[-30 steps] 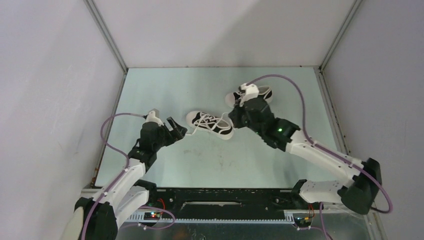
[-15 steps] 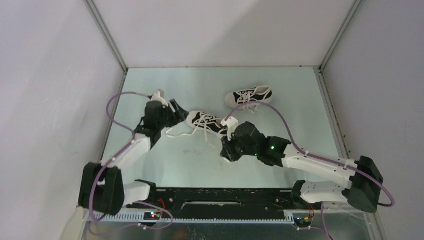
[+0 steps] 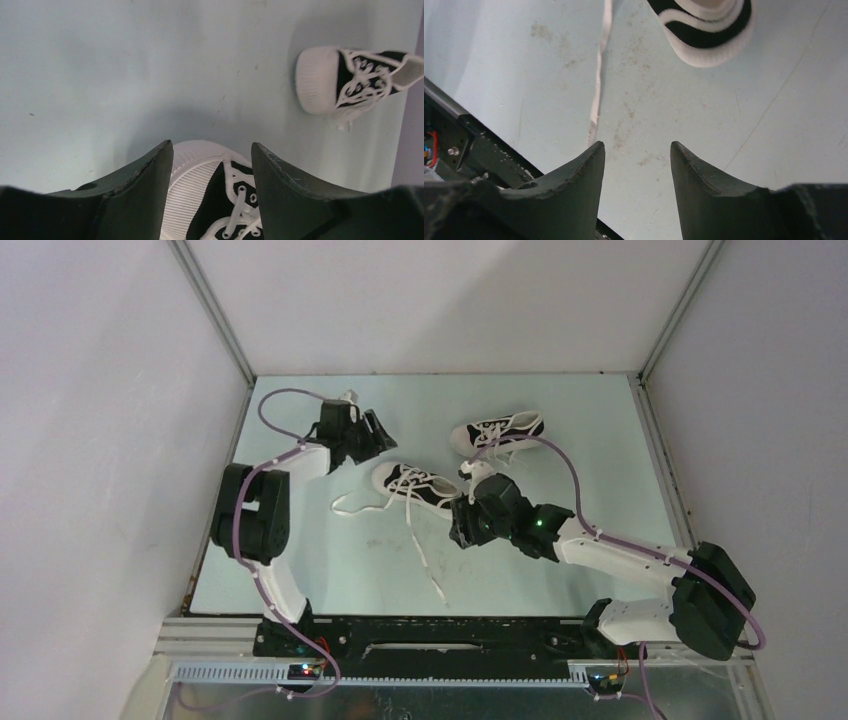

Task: Tie the shoes

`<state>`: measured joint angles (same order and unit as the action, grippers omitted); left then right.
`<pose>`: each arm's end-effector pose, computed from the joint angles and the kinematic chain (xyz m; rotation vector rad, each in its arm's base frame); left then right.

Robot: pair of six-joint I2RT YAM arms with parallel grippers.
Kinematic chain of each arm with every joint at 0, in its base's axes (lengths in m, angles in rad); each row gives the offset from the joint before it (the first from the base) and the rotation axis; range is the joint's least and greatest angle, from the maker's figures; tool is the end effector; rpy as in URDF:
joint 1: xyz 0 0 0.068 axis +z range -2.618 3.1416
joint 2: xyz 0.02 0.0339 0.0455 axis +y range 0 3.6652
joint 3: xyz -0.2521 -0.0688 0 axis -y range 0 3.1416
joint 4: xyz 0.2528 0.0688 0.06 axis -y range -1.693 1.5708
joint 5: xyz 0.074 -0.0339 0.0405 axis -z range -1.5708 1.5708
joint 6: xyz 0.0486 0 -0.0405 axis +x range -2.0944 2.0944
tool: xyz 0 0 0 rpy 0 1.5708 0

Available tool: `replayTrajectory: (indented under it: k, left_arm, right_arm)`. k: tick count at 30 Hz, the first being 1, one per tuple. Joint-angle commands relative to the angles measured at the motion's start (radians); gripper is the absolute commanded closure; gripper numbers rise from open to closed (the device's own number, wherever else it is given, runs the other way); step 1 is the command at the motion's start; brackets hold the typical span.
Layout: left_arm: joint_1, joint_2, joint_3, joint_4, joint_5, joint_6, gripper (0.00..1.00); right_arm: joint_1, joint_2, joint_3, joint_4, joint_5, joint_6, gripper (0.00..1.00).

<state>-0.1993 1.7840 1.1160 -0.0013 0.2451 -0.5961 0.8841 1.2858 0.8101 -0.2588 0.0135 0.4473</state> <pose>0.3937 -0.0915 0.1752 -0.3199 2.2893 -0.6945 0.1858 0.2256 0.2108 -0.5126 2.3427 0.6454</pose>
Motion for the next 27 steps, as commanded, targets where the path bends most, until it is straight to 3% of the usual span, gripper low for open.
replayTrajectory:
  k: [1,7,12,19,27]
  left_arm:
    - [-0.001,0.049,-0.016,0.016,0.119,-0.047,0.36]
    - [-0.045,-0.023,-0.269,0.239,0.205,-0.163,0.36]
    - [-0.104,-0.217,-0.498,0.367,0.196,-0.241,0.36]
    - [-0.324,-0.442,-0.663,0.347,0.097,-0.298,0.36]
    - [-0.431,-0.59,-0.694,0.233,0.012,-0.301,0.36]
  right_arm:
    - [0.001,-0.033,-0.069,0.058,0.102,0.069,0.47]
    - [-0.005,-0.017,-0.122,0.109,0.155,0.136,0.51]
    - [-0.011,-0.102,-0.219,0.197,0.158,0.129,0.49]
    - [-0.057,-0.101,-0.238,0.173,0.147,0.106,0.43]
    - [-0.284,0.043,-0.215,0.345,0.01,0.101,0.41]
